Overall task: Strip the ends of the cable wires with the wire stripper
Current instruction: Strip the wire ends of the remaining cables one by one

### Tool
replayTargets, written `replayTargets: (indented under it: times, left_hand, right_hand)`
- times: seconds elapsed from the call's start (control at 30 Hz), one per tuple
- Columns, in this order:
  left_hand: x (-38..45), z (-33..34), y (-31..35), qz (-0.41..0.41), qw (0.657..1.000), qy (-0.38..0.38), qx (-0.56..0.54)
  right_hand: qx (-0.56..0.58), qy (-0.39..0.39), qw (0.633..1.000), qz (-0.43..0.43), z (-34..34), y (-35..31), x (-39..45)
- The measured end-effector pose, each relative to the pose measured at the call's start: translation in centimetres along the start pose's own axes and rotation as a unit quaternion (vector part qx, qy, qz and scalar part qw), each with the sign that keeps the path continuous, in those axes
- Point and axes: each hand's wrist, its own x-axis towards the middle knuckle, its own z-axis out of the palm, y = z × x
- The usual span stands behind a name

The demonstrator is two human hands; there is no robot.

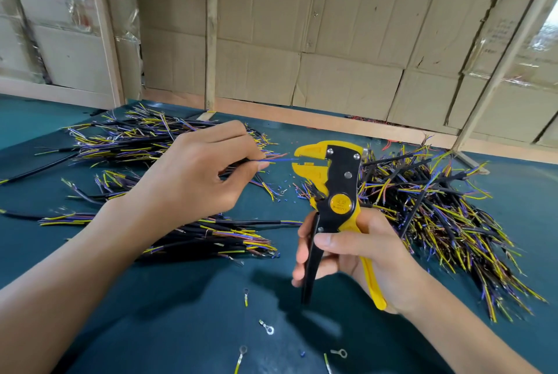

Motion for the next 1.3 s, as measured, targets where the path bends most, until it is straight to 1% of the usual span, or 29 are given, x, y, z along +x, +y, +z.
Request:
replayTargets:
  times: [0.3, 0.33, 0.43, 0.47, 0.5, 0.57, 0.63, 0.73, 0.77, 0.83, 0.87, 0.93, 1.0, 1.03, 1.1, 1.13, 1.17, 1.2, 1.23, 1.3]
  left_hand:
    - [0.0, 0.0, 0.2, 0.01, 1.0, -0.011, -0.004]
    - [0.0, 0.0, 0.3, 0.006, 1.0, -0.008, -0.004]
    - [0.1, 0.2, 0.7, 0.004, 1.0, 0.002, -0.004]
    - [0.0, 0.4, 0.7, 0.007, 1.0, 0.004, 0.0]
    - [0.0, 0.5, 0.8, 0.008, 1.0, 0.005, 0.004]
    - [-0.1, 0.7, 0.6, -0.004, 1.0, 0.015, 0.015]
    - [0.2, 0.6, 0.1, -0.025, 0.999, 0.037, 0.031]
    - [2.0, 0.1, -0.3, -0.034, 0.996, 0.06, 0.061]
    - [3.0, 0.1, -0.3, -0.019, 0.996, 0.059, 0.058]
    - [5.5, 0.6, 0.0, 0.02, 0.999, 0.044, 0.019]
    - [6.8, 1.2, 0.4, 0.042, 0.998, 0.036, -0.003]
    - [9.6, 3.0, 1.0, 0.069, 0.997, 0.013, -0.028]
    - [11.6, 4.6, 1.3, 0.072, 0.994, -0.047, -0.065]
    - [12.0, 5.1, 1.3, 0.062, 0.99, -0.098, -0.075]
    - [11.5, 6.1, 0.7, 0.068, 0.975, -0.211, -0.017]
    - [10.7, 6.4, 0.1, 0.064, 0.967, -0.248, 0.006]
    - [9.5, 6.3, -0.7, 0.024, 0.96, -0.28, 0.002]
    - [8.1, 6.1, -1.5, -0.038, 0.949, -0.314, -0.013]
    - [6.8, 5.7, -2.4, -0.093, 0.925, -0.369, -0.008]
    - [4.3, 4.7, -3.2, -0.156, 0.845, -0.512, 0.021]
  right_hand:
    - [-0.019, -0.005, 1.0, 0.007, 0.5, -0.4, 0.0]
    - [-0.024, 0.004, 1.0, 0.006, 0.7, -0.5, 0.0]
    - [-0.049, 0.083, 0.995, -0.008, 1.4, -0.3, -0.2]
    - [-0.034, 0.091, 0.995, -0.008, 1.6, -0.2, -0.1]
    - [0.005, 0.082, 0.997, 0.001, 1.7, -0.2, 0.0]
    - [0.119, 0.053, 0.991, 0.026, 1.8, -0.3, 0.3]
    - [0.177, 0.06, 0.982, 0.033, 1.6, -0.4, 0.5]
    - [0.196, 0.079, 0.977, 0.036, 1.8, -0.2, 0.7]
    - [0.198, 0.077, 0.976, 0.041, 2.0, -0.1, 0.7]
    - [0.195, 0.068, 0.977, 0.049, 2.3, 0.2, 0.7]
    - [0.188, 0.062, 0.979, 0.043, 2.4, 0.3, 0.6]
    - [0.171, 0.044, 0.984, 0.002, 2.4, 0.8, 0.3]
    - [0.163, 0.016, 0.985, -0.056, 2.2, 1.1, 0.0]
    - [0.158, 0.005, 0.984, -0.08, 2.1, 1.3, -0.2]
    - [0.142, 0.006, 0.984, -0.106, 1.9, 1.5, -0.4]
    - [0.13, 0.017, 0.985, -0.111, 1.9, 1.6, -0.4]
    - [0.113, 0.031, 0.986, -0.115, 1.9, 1.8, -0.3]
    - [0.098, 0.048, 0.987, -0.117, 1.9, 1.9, -0.2]
    - [0.092, 0.066, 0.986, -0.12, 1.9, 2.0, -0.1]
    - [0.108, 0.097, 0.981, -0.126, 1.8, 2.0, 0.2]
